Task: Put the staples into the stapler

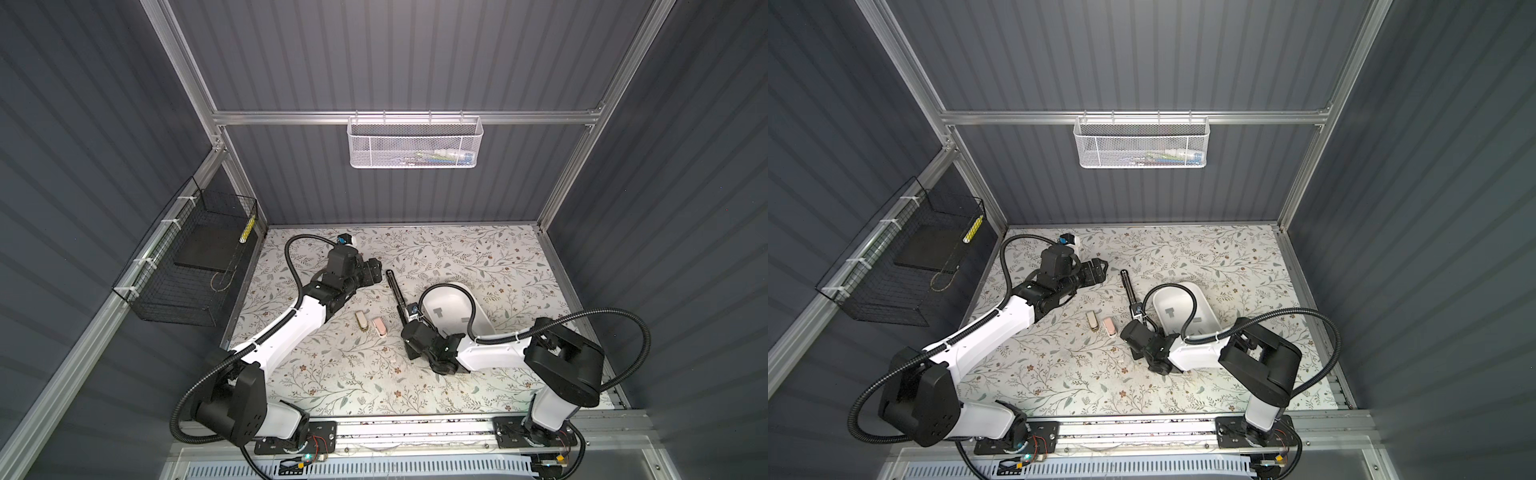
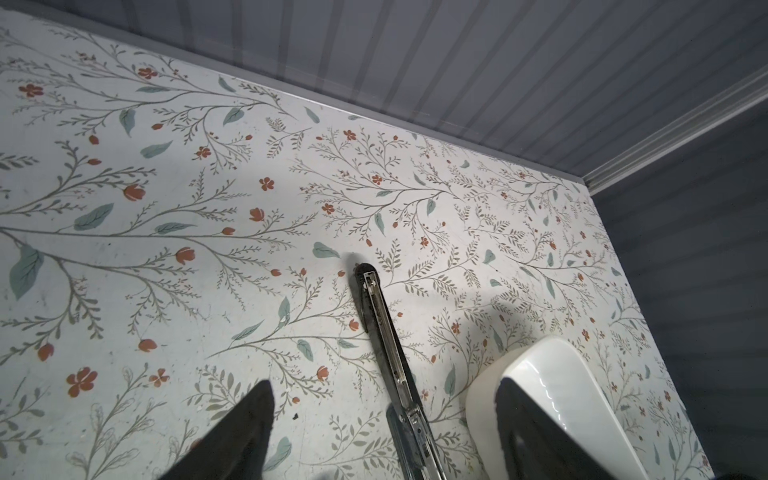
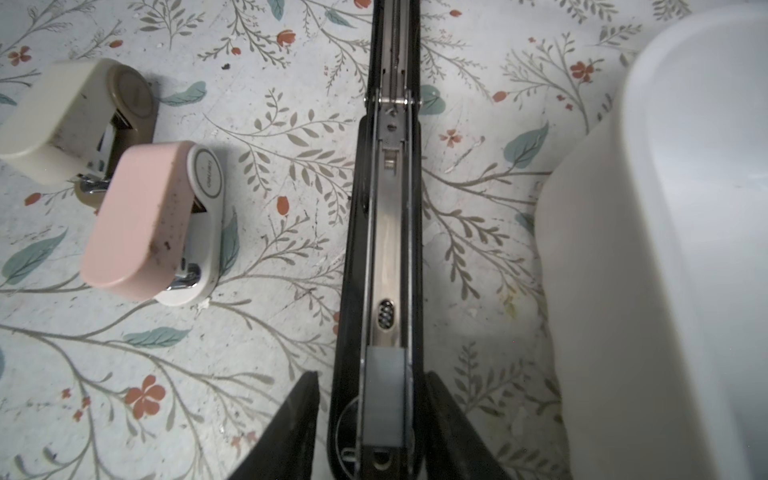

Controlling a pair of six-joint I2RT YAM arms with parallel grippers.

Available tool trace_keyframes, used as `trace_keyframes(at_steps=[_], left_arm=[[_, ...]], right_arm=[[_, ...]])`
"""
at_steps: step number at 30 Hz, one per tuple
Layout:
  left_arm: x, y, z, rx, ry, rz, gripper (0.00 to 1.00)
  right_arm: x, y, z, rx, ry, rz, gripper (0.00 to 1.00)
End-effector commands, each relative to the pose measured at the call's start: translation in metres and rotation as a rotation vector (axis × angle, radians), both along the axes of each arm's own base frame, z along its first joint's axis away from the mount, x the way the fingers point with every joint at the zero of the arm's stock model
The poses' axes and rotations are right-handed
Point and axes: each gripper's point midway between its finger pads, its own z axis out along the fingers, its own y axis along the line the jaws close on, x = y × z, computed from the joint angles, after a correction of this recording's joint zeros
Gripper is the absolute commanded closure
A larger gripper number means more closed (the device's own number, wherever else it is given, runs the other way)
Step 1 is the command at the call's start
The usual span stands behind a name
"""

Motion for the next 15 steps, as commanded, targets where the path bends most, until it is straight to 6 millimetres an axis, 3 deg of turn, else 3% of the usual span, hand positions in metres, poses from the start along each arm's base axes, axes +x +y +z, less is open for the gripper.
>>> trace_keyframes(at_steps=[1, 10, 15], left_arm=[[0.005, 0.000, -0.014, -0.088, 0.026, 0.076, 0.17], [0.016, -0.017, -0.049, -0.173, 0.113, 0.084, 0.19], [0.021, -0.032, -0.080, -0.254, 0.186, 0.079, 0.21]], right_arm=[[0.006, 0.002, 0.005, 0.011, -0.018, -0.024, 0.61], [0.007, 0.004, 0.003, 0.021, -0.008, -0.029, 0.73], [0.003, 0.007, 0.001, 0.059, 0.008, -0.027, 0.81]])
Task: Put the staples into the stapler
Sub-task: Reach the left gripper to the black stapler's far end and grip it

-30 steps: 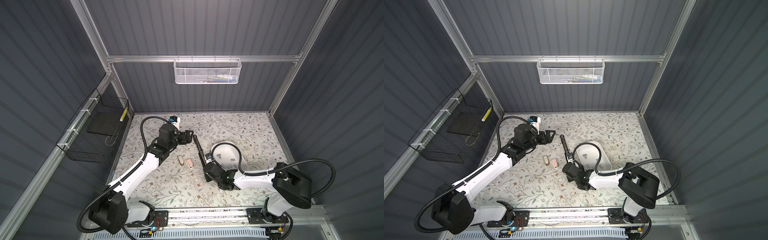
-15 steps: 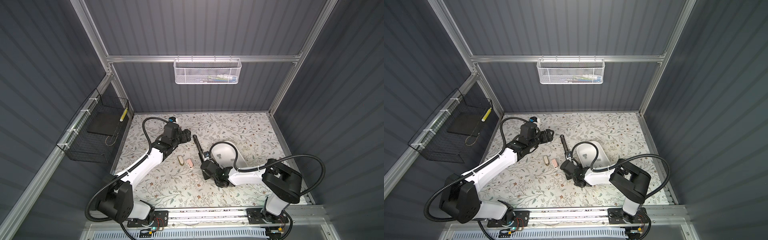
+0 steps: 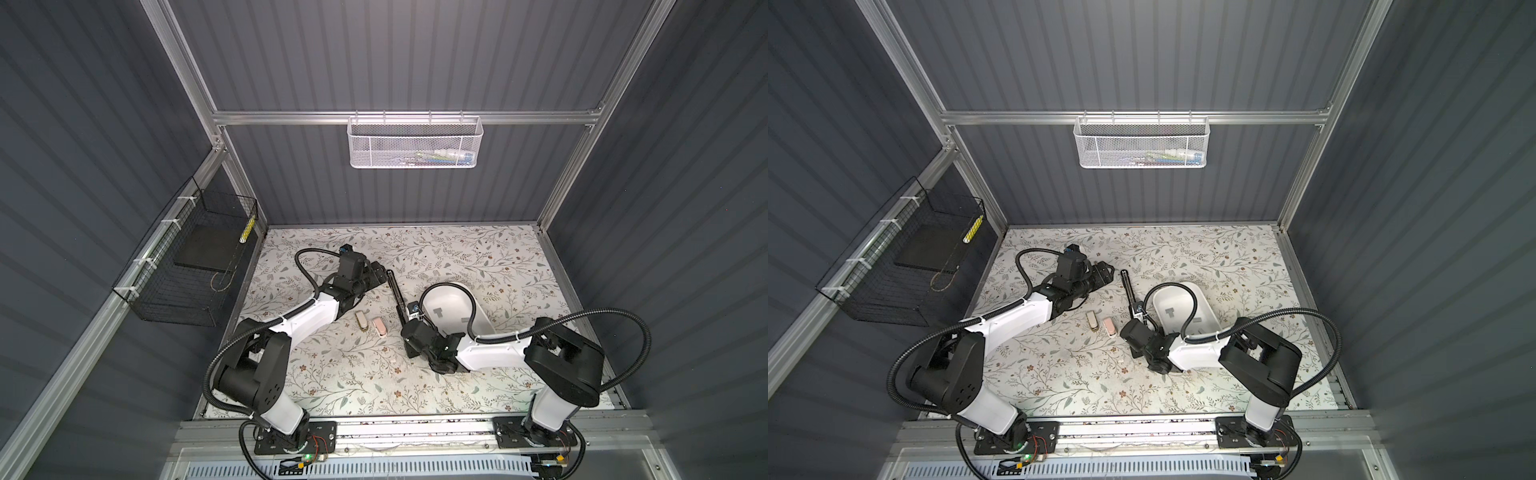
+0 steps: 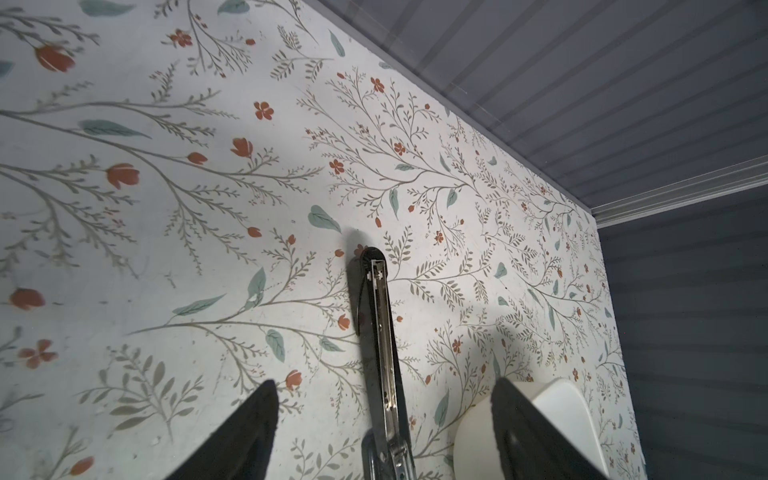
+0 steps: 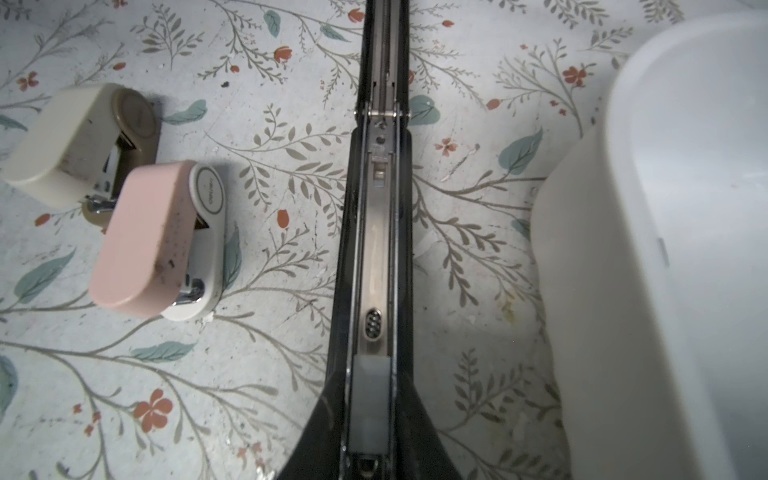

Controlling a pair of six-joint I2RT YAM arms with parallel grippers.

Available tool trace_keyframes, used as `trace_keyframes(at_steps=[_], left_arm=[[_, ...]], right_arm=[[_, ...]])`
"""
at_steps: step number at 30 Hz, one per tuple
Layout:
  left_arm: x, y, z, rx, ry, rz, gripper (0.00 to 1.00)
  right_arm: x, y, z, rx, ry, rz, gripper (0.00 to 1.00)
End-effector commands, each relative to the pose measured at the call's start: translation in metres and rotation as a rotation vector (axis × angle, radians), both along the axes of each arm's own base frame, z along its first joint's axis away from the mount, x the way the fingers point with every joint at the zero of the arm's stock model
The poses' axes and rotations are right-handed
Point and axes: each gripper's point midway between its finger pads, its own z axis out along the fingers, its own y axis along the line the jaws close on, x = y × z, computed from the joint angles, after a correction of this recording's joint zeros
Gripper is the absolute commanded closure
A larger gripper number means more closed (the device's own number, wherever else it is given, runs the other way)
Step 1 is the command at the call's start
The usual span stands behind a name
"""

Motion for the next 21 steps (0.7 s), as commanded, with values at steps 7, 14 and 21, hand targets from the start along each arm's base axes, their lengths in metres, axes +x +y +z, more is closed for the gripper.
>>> trace_keyframes(at_steps=[7, 14, 21], left_arm=[[0.005, -0.012, -0.045, -0.098, 0.108, 0.051, 0.22], [0.005, -0.014, -0.064, -0.130, 0.155, 0.075, 0.21], [0.010, -0.022, -0.080, -0.118, 0.194, 0.048, 0.22]], right_arm=[[-0.003, 0.009, 0.001, 0.094, 0.023, -0.001, 0.92], [-0.007, 0.014, 0.001, 0.203, 0.090, -0.002, 0.95], [-0.007, 0.014, -0.001, 0.223, 0.098, -0.010, 0.95]])
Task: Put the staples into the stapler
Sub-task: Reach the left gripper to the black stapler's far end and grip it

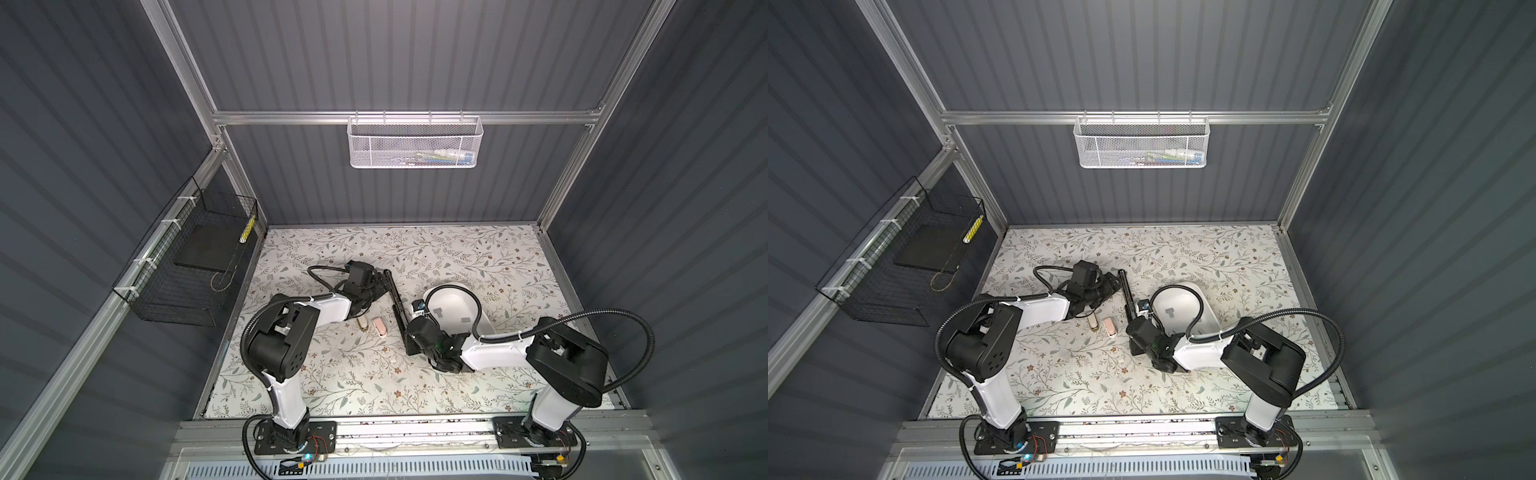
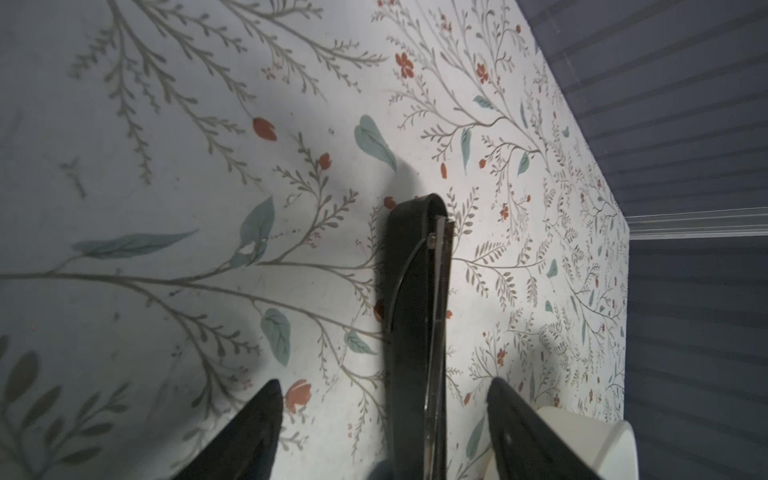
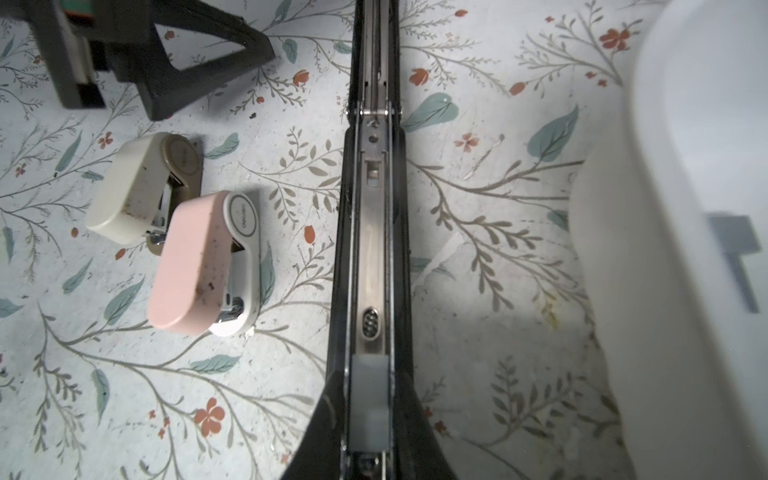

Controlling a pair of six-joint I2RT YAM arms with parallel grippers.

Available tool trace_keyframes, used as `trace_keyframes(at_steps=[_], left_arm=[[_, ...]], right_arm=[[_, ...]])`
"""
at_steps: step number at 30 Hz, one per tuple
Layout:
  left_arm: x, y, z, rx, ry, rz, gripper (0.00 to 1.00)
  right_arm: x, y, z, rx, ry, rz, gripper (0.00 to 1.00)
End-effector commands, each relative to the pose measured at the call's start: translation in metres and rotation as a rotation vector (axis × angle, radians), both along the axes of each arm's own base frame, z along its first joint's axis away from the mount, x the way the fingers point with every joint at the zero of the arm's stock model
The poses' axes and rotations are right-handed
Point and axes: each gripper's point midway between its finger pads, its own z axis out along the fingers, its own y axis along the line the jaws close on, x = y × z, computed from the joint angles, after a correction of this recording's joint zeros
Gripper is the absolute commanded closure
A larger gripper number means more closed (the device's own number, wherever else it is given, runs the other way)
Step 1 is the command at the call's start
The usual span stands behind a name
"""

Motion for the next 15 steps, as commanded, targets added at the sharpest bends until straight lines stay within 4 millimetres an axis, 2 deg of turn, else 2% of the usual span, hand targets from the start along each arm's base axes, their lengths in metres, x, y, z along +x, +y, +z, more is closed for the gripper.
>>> trace_keyframes(at_steps=[1, 11, 15], left_arm=[[0.006, -0.009, 0.003, -0.017, 0.002, -0.014, 0.22], [0.014, -0.025, -0.010, -0.040, 0.029, -0.068, 0.25], [0.014, -0.025, -0.017, -0.033, 0.040, -0.072, 0.25]], right_arm=[[-0.005, 0.004, -0.003, 0.040, 0.032, 0.013, 0.95], [-0.005, 0.000, -0.003, 0.042, 0.033, 0.012, 0.96], [-0.007, 0.001, -0.006, 0.052, 0.043, 0.024, 0.97]])
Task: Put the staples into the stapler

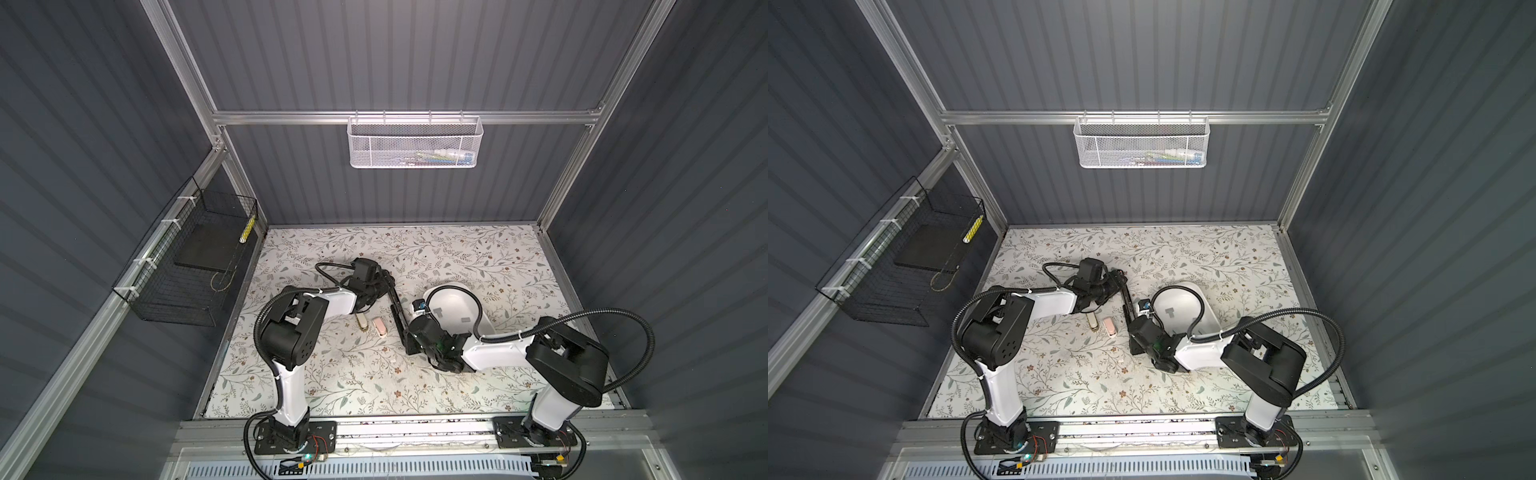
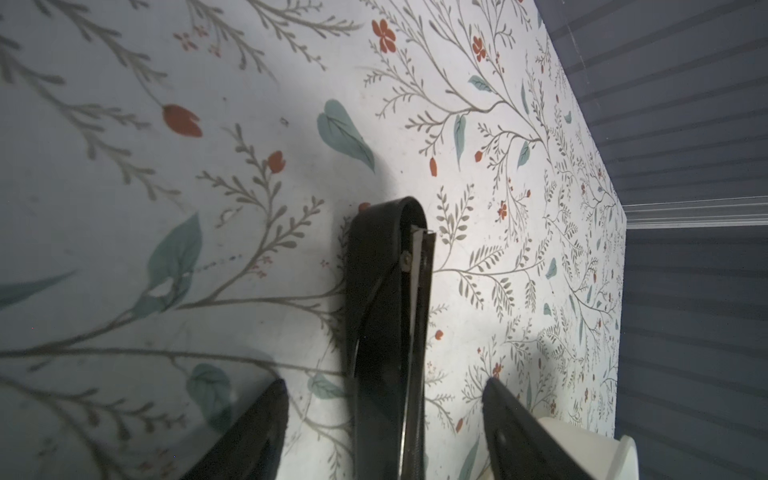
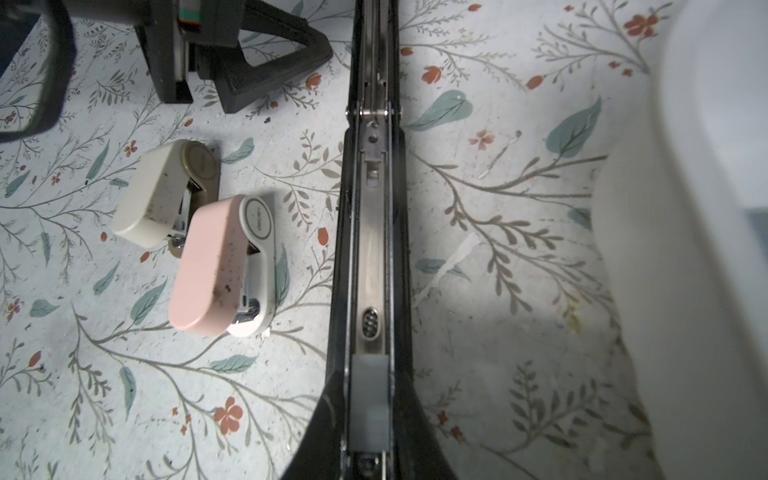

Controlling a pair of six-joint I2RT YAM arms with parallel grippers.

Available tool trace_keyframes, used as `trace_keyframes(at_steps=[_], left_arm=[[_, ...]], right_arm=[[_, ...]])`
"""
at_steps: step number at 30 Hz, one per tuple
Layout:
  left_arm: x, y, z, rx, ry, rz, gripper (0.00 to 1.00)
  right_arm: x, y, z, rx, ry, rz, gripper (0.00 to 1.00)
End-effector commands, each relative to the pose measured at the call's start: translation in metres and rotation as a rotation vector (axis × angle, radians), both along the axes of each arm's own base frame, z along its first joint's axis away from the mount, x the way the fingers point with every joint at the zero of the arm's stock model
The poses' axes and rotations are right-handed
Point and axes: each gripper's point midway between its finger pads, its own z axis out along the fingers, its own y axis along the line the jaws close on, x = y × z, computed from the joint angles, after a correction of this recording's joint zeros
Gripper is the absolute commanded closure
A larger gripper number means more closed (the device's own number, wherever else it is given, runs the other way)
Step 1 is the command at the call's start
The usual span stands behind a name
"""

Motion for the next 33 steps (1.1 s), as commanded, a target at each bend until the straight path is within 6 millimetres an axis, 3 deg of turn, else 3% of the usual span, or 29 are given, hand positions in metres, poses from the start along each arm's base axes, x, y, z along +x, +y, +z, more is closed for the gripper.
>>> trace_keyframes(at_steps=[1, 8, 23, 26, 30, 33], left_arm=[[-0.003, -0.005, -0.012, 0.008, 0.031, -0.029, 0.26], [0.001, -0.010, -0.017, 0.007, 0.043, -0.043, 0.26], [0.014, -0.015, -0.034, -0.014, 0.044, -0.068, 0.29], [0.020, -0.015, -0.031, -0.070, -0.003, -0.075, 0.32], [0.027, -0.014, -0.012, -0.088, -0.106, -0.093, 0.35], [0.031, -0.020, 0.005, -0.098, -0.189, -0.143, 0.43]], right_arm=[[-0.007, -0.002, -0.006, 0.008, 0.031, 0.017, 0.97], [-0.008, 0.001, 0.001, 0.022, 0.012, 0.043, 0.96], [-0.016, 0.004, -0.002, 0.010, -0.011, 0.087, 0.98], [-0.018, 0.004, -0.005, -0.009, -0.023, 0.095, 0.99], [-0.018, -0.001, -0.007, -0.036, -0.055, 0.096, 1.00], [-0.017, -0.003, -0.009, -0.052, -0.095, 0.098, 1.00]])
